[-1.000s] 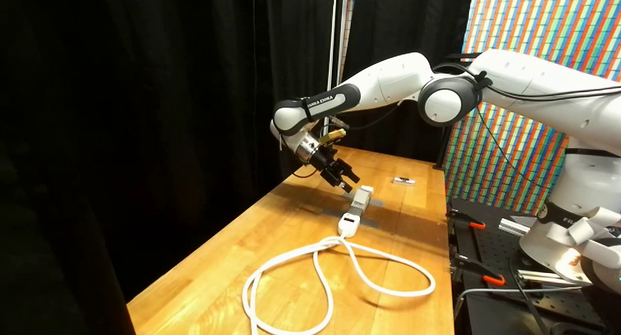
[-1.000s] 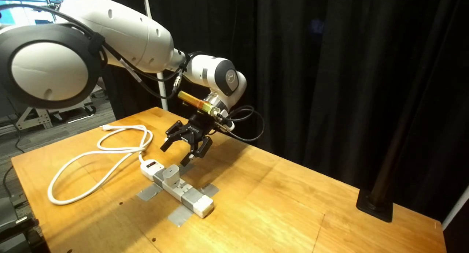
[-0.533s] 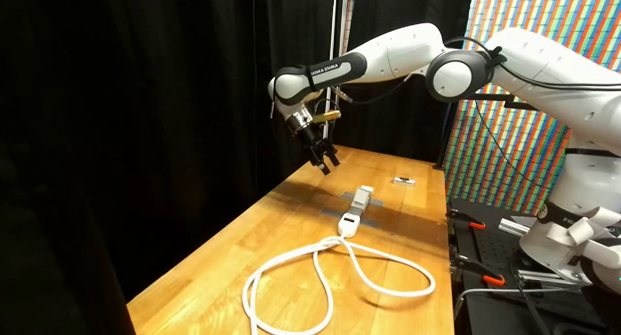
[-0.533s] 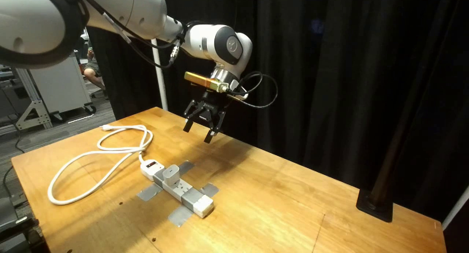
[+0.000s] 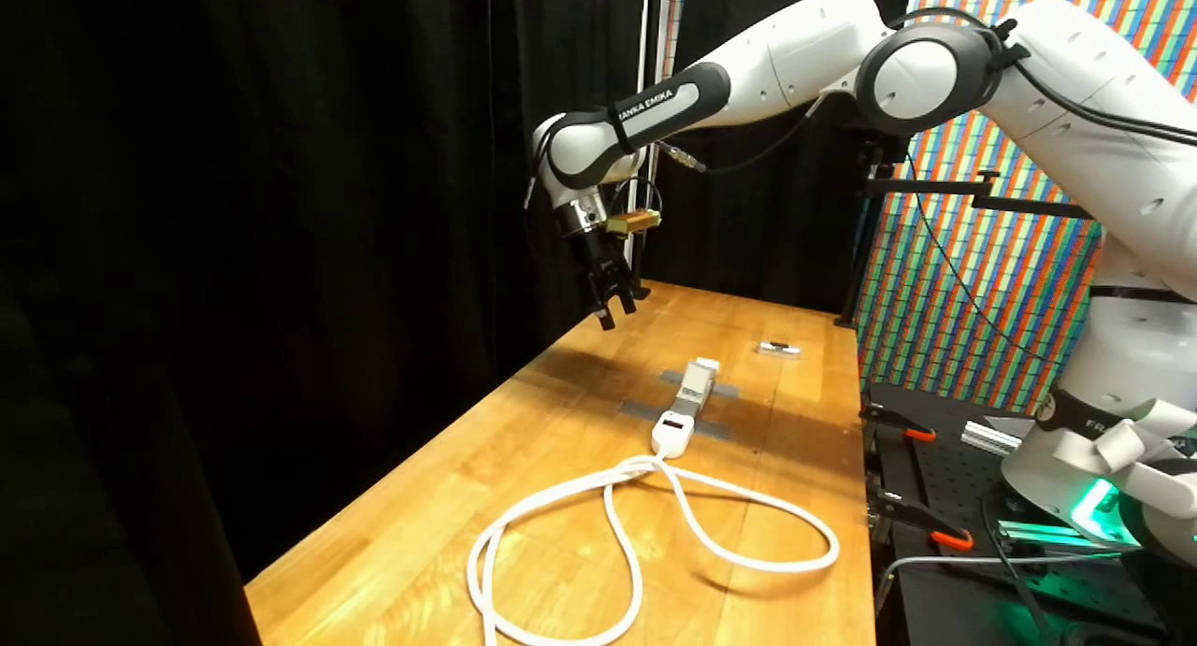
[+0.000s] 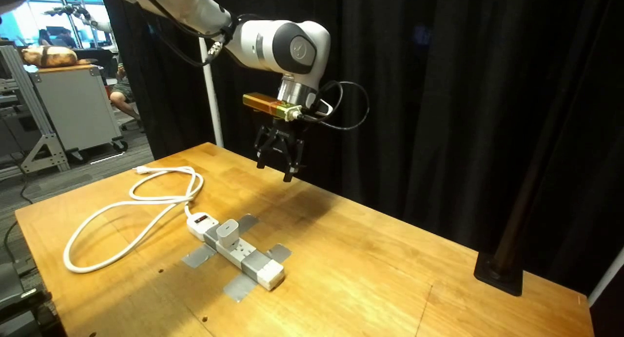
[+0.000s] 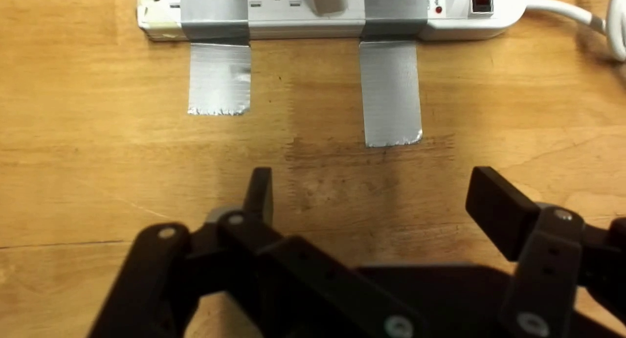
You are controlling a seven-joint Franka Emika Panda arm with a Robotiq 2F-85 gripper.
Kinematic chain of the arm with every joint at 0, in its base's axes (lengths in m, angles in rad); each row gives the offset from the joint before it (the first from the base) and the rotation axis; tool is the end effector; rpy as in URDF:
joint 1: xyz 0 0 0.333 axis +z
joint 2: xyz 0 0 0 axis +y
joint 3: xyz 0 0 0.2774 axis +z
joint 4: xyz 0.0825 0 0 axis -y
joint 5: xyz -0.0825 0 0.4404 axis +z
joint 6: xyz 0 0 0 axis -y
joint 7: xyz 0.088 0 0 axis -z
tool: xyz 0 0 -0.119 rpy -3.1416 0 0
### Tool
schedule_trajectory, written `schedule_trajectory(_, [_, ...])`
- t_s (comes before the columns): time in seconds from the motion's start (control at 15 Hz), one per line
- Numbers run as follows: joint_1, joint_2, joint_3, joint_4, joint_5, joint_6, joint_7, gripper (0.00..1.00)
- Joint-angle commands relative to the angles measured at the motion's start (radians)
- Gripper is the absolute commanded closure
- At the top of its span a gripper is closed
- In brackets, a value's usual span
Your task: Plug the charger head into the adapter
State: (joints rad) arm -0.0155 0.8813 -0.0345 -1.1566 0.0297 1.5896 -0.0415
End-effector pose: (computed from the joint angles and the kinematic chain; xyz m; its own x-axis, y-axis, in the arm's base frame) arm 0.7241 -0.0278 0.1760 0.9016 -0.0044 -0.4326 -0.0134 -0.9998 -0.0179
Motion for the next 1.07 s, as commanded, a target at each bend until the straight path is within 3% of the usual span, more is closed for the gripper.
schedule_trajectory(0.0, [-0.026,-0.156,0.031,-0.238,0.035,0.136,-0.007,0.00])
schedule_trajectory(0.47, [-0.030,-0.343,0.032,-0.560,0.073,0.363,-0.003,0.00])
schedule_trajectory(0.53, [-0.024,-0.371,0.028,-0.609,0.065,0.389,0.004,0.08])
schedule_trajectory(0.6, [-0.020,-0.400,0.026,-0.657,0.058,0.418,0.007,0.26])
schedule_trajectory(1.0, [0.000,-0.587,0.015,-0.967,0.033,0.612,0.056,0.72])
